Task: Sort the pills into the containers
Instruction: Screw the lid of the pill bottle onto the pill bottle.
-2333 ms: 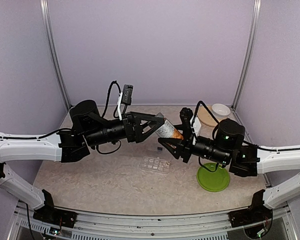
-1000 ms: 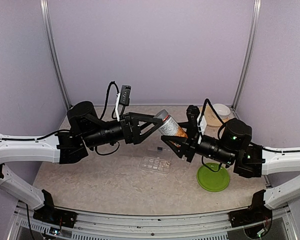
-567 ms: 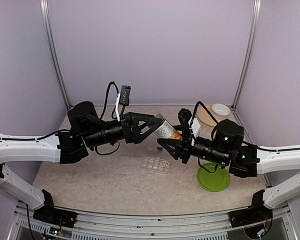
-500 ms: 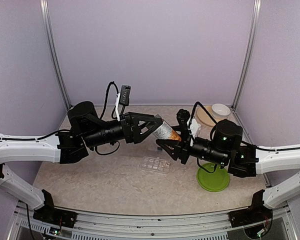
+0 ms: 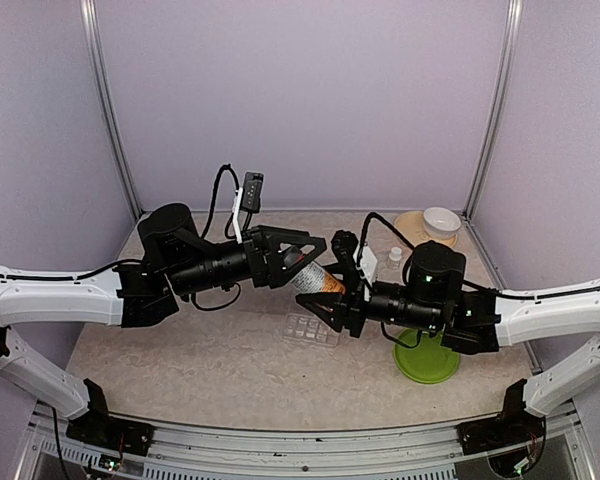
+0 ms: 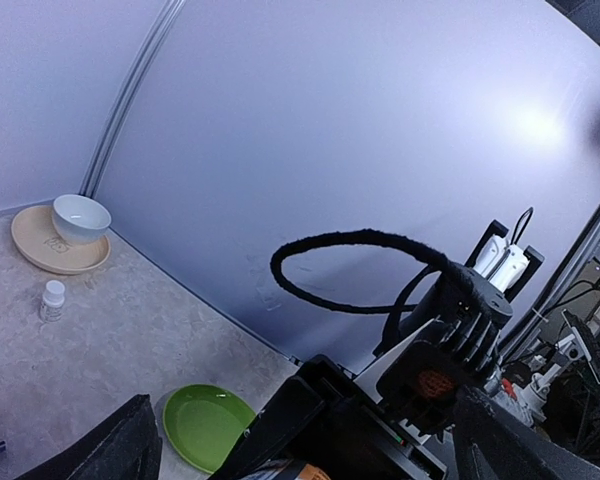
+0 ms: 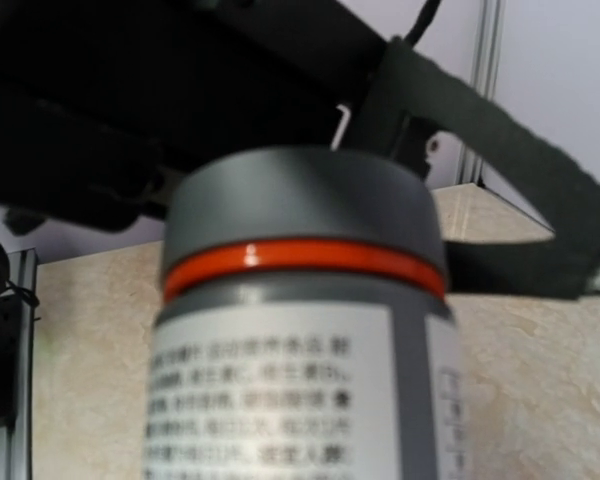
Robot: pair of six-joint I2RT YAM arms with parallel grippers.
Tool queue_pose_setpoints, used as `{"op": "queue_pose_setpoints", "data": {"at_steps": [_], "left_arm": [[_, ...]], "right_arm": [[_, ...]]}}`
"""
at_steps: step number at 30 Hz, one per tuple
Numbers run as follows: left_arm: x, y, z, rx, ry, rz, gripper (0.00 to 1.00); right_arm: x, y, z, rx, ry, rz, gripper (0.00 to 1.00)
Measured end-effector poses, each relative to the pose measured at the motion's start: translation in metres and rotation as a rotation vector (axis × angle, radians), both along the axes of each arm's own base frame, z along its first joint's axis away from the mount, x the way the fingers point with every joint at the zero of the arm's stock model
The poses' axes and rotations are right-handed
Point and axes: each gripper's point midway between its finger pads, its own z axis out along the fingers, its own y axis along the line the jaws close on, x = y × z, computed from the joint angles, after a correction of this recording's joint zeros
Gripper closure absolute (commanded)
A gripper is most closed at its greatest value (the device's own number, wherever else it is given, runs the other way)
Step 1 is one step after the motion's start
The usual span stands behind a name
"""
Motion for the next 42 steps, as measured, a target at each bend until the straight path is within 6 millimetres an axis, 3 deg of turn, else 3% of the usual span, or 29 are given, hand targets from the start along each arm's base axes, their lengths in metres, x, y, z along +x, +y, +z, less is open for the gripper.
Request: {"op": "queue_pose_setpoints", "data": {"at_steps": [7, 15, 27, 42], "left_arm": [[-0.002, -0.001, 0.000, 0.001, 0.001, 0.001, 0.01], [-0.003, -0.003, -0.006, 0.020, 0.013, -0.001, 0.01], [0.002, -0.007, -0.011, 0.039, 0.026, 0.004, 0.01], [0.003, -0.008, -0.017, 0.059, 0.037, 0.001, 0.01]], "right_arm": [[-0.001, -0.007, 0.006, -0.007, -0.007, -0.016, 1.00], [0.008, -0.033, 0.040, 0.043, -0.072, -0.130, 1.00], [0.018, -0.017, 0.016, -0.029, -0.052, -0.141, 1.00], [0.006, 0.007, 0.000, -0.055, -0.025, -0.039, 1.00]]}}
